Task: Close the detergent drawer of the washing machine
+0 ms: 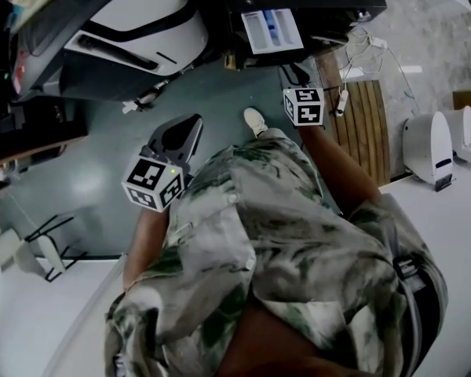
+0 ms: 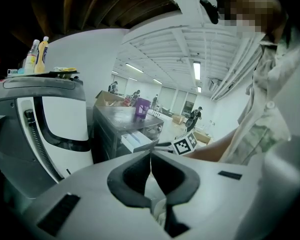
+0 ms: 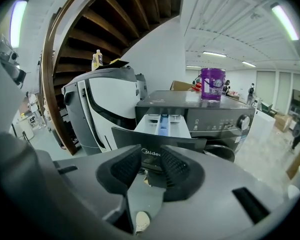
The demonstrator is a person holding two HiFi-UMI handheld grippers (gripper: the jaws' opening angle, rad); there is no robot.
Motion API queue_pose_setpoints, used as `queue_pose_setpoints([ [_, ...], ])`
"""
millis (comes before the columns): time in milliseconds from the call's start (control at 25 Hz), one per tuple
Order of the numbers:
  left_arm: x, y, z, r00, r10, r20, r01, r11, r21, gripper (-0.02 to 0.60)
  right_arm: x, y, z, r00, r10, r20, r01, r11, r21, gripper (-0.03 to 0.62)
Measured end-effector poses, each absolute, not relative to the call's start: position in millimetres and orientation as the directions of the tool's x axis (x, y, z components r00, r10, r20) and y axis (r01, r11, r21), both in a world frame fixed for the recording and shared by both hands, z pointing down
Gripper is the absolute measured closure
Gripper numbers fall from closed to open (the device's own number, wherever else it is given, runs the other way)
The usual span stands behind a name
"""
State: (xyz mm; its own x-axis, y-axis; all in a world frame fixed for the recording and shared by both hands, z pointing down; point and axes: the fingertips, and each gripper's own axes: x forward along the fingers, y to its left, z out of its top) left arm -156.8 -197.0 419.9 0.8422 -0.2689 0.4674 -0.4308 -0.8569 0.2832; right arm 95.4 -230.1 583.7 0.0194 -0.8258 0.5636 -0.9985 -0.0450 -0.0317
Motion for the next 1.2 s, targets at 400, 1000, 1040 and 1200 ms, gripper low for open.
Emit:
queue_pose_setpoints([
  [400,-140.3,-220.2,421.5,0.828,-0.286,0.482,-0.454,-0.847,0.278,0.555,112.5,-252.5,603.8,0.029,-0.808,0.589,-0.995,-0.08,-0.06,0.437],
  [1000,-121.8,-250.0,423.5,0.815,-0.299,0.497,-0.462,-0.852,0.246,0.554,120.8,-272.0,606.2,0.044,-0.804,0.593,-0.984,-0.137,-0.112,0.43],
  [1040,-121.5,-250.6,423.3,0.814,-0.3,0.497,-0.463,-0.852,0.245,0.554,121.1,-273.6,606.2,0.043,-0.804,0.593,-0.984,-0.136,-0.112,0.428],
  [1200,-124.1,-256.4,421.9,0.812,-0.31,0.495,-0.473,-0.847,0.244,0.554,122.2,-278.2,606.1,0.042,-0.802,0.596,-0.984,-0.136,-0.114,0.428],
])
